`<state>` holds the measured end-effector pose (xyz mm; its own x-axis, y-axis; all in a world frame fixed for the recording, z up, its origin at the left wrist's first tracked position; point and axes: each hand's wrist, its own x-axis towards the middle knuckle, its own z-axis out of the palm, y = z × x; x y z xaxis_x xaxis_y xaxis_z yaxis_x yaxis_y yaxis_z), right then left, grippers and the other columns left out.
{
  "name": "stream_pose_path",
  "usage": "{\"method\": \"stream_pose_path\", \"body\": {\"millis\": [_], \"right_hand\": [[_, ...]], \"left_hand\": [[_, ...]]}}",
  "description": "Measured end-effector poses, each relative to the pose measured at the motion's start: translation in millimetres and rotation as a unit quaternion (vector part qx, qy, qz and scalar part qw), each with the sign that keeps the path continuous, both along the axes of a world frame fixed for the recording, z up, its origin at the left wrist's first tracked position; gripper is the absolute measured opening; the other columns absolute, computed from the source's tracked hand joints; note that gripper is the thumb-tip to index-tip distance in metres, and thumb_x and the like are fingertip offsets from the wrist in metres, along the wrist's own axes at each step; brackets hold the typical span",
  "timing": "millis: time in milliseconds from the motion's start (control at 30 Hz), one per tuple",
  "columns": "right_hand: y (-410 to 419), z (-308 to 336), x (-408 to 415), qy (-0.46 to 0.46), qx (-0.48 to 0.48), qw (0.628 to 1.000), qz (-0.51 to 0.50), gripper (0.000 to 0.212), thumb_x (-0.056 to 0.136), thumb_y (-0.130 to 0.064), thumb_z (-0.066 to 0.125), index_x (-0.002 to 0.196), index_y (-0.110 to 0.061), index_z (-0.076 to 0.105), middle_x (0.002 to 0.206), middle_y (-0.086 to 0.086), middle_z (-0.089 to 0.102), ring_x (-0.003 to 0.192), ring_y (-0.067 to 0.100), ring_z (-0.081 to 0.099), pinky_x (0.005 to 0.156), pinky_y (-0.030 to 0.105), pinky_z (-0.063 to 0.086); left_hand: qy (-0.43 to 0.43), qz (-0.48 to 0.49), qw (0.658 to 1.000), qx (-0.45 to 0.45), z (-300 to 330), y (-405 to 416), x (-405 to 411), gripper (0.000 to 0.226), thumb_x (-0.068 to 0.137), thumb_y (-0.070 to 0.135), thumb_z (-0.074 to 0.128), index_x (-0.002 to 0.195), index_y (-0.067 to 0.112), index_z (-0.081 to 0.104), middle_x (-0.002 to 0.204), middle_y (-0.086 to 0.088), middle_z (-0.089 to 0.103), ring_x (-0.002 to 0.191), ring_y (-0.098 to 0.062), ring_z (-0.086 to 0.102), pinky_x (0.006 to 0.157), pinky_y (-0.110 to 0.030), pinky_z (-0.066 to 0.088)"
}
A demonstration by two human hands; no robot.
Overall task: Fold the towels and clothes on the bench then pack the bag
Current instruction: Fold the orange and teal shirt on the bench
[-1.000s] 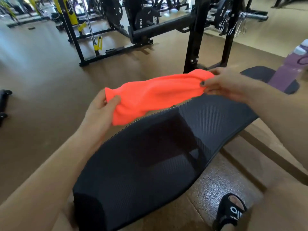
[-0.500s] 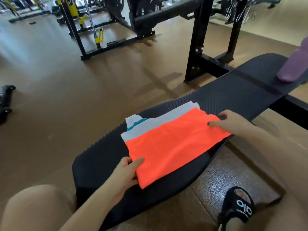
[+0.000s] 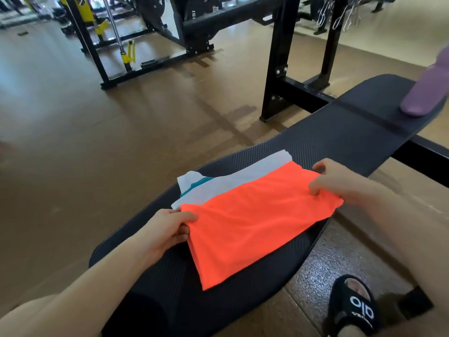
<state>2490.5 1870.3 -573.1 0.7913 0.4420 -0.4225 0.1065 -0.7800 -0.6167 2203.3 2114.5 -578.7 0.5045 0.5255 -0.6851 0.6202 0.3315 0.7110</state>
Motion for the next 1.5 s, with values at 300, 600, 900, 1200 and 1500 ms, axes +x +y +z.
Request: {"method": "stream_pose_path", "body": {"millis": [300,600,900,1200,1500], "right_hand": [[9.8,-5.0,10.4,0.053,-0.01,0.998,-0.03,0.059,0.044,-0.018,0.076,0.103,-0.016,0.068,0.107,0.009,0.067,0.097,0.031,0.066,0.084,0.049,0.059],[19.3,-4.4,13.6,0.028,-0.027,0.999,0.011,0.023,0.075,-0.016,0.079,0.096,-0.017,0.07,0.102,0.007,0.069,0.095,0.026,0.065,0.085,0.045,0.057],[60.1,-5.5,-16.2,-0.299,0.01,0.939,0.169,0.066,0.076,-0.01,0.066,0.14,-0.019,0.051,0.134,0.007,0.056,0.121,0.032,0.05,0.101,0.048,0.042],[151.0,-16.9,-105.6,-0.209,0.195,0.877,0.387,0.07,0.066,-0.011,0.055,0.135,-0.01,0.06,0.131,0.003,0.063,0.125,0.021,0.054,0.108,0.036,0.04],[163.2,-27.9,-113.6,-0.251,0.191,0.86,0.402,0.025,0.07,-0.017,0.059,0.094,-0.016,0.068,0.084,-0.002,0.059,0.077,0.022,0.053,0.072,0.04,0.045]], "left_hand": [[0.071,-0.05,0.975,0.202,3.1,40.6,27.8,0.077,0.082,0.031,0.08,0.141,0.012,0.034,0.102,-0.003,0.065,0.091,-0.019,0.071,0.087,-0.038,0.058],[0.072,-0.166,0.934,0.307,-0.1,58.7,39.5,0.049,0.088,0.03,0.071,0.131,0.024,0.05,0.099,0.003,0.066,0.092,-0.01,0.062,0.073,-0.029,0.049],[0.133,-0.231,0.914,0.305,4.8,68.0,47.1,0.048,0.079,0.038,0.075,0.112,0.018,0.048,0.105,-0.004,0.06,0.087,-0.019,0.069,0.078,-0.042,0.061],[-0.037,-0.212,0.905,0.368,19.5,61.6,37.0,0.042,0.071,-0.004,0.07,0.1,0.02,0.053,0.095,0.002,0.058,0.074,-0.008,0.056,0.067,-0.025,0.049],[-0.118,-0.263,0.905,0.313,33.2,53.9,28.1,0.044,0.072,-0.005,0.07,0.103,0.022,0.055,0.102,-0.003,0.058,0.066,-0.002,0.051,0.06,-0.022,0.048]]}}
